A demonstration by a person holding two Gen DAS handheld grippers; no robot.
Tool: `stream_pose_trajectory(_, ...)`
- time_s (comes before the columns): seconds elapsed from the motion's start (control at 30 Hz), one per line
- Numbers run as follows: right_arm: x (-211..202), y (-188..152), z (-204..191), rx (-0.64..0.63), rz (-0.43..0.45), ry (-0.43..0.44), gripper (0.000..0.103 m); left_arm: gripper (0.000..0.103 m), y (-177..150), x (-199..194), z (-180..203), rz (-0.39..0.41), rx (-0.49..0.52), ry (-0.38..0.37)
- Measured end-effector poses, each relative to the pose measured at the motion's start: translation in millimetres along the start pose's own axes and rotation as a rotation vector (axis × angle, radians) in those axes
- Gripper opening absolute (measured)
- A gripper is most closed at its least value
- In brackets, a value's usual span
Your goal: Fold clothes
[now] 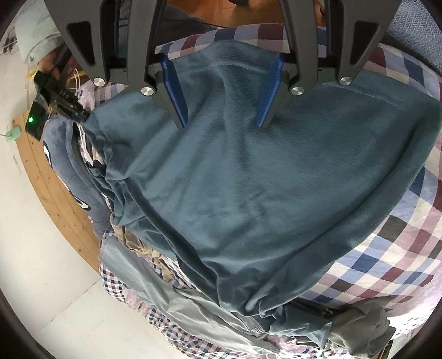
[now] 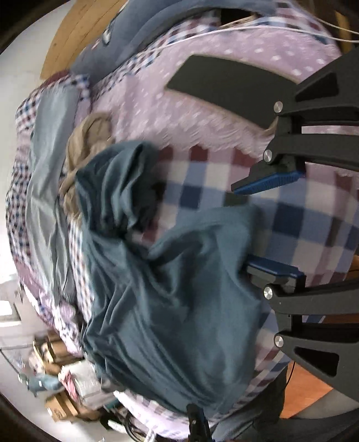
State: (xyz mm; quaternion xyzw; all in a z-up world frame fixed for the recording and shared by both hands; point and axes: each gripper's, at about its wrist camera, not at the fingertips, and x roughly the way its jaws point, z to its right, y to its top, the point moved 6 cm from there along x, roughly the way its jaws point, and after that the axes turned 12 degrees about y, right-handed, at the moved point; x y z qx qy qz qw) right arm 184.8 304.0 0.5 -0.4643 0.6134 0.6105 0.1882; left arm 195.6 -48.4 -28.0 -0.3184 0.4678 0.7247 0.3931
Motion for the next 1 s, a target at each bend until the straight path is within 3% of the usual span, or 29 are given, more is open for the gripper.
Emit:
stream_pose_trajectory(0.13,12,7,-2,-0.008,-0.032,0.044,0.044,0.056,1,1,3,0.011,0.026,0.015)
stream_pose_trajectory(0.17,14,6,-2,-0.002,-0.045,0.055,0.03,0.056,1,1,3,0.013,0.025,0.012)
stream_pose_trajectory(0.27,14,4,-4,0.022,-0.056,0.083,0.008,0.056,3,1,3,0.016,0.019,0.004)
stream_pose_trajectory(0.47,-17,1,-21,0.059,-0.022,0.171,0.004,0.056,5,-1,1,0.017,-0.003,-0.017)
stream_pose_trajectory(0.7,-108,21,-32,0.163,0.152,0.329,0.004,0.056,7,-5,-3,0.018,-0.032,-0.045)
stream_pose_trajectory(0.87,-99,2,-5,0.272,-0.005,0.275,0.005,0.056,8,-8,-6,0.017,-0.054,-0.065)
stream_pose_trajectory(1.0,-59,-41,24,0.344,-0.24,0.121,0.006,0.056,8,-10,-9,0.019,-0.062,-0.066)
